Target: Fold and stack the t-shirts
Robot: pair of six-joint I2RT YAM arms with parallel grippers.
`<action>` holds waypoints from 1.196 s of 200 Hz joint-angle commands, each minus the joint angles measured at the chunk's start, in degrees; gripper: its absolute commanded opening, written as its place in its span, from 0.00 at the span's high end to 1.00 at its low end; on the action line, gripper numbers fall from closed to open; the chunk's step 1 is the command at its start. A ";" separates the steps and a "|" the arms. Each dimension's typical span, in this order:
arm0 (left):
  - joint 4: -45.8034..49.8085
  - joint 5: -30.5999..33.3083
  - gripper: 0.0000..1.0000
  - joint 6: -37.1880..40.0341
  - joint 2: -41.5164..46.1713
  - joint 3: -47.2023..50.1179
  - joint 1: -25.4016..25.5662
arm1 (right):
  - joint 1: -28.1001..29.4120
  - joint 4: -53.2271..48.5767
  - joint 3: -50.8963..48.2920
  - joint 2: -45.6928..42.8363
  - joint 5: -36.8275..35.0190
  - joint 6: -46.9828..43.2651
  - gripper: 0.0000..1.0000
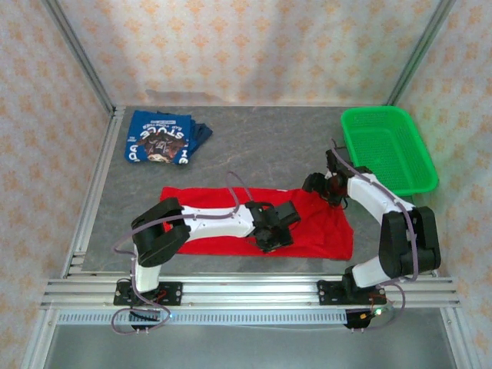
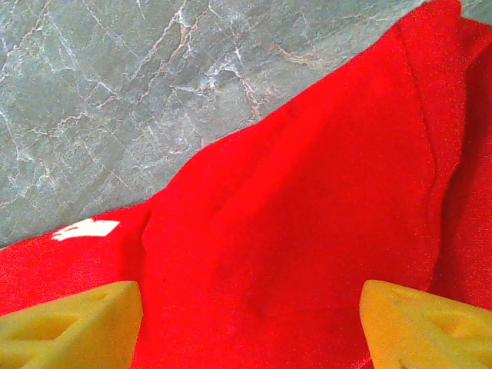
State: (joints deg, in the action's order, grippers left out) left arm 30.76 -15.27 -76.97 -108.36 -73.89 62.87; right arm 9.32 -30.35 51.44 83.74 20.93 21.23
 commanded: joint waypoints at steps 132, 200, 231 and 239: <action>13.22 14.02 0.20 37.18 26.81 9.06 -33.41 | 13.30 -14.60 -5.98 -19.59 -10.56 20.04 0.28; 9.49 12.26 0.24 49.18 31.24 16.87 -43.88 | 19.48 -13.54 -11.39 -21.89 -13.21 29.11 0.29; 6.66 11.18 0.44 51.26 26.56 17.58 -47.89 | 19.55 -6.15 -14.14 -16.78 -15.71 30.50 0.32; 5.88 10.64 0.47 50.99 24.59 17.80 -49.40 | 19.48 -4.42 -14.43 -14.24 -16.45 30.79 0.34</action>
State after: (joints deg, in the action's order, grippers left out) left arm 39.86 -3.62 -28.77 -80.01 -57.04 16.21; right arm 28.56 -41.34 38.50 64.58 9.10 49.30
